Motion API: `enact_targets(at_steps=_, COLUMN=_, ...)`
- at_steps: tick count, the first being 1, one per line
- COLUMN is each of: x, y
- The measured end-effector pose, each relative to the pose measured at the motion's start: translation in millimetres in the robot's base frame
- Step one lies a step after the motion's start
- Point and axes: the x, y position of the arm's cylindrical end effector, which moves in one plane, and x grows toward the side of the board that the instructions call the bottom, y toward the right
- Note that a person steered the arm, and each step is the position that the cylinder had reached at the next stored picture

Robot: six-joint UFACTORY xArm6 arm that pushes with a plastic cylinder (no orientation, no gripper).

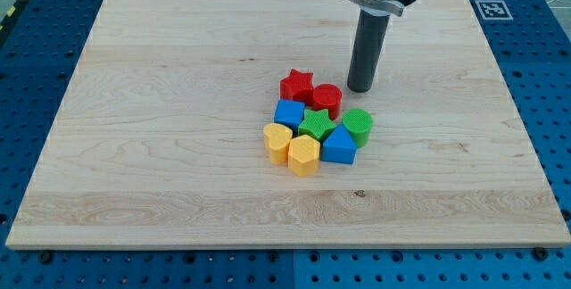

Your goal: Push the red star left a bit

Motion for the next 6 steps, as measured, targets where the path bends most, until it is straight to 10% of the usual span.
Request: enact_targets(at_steps=6, x=-6.8, y=-90.8)
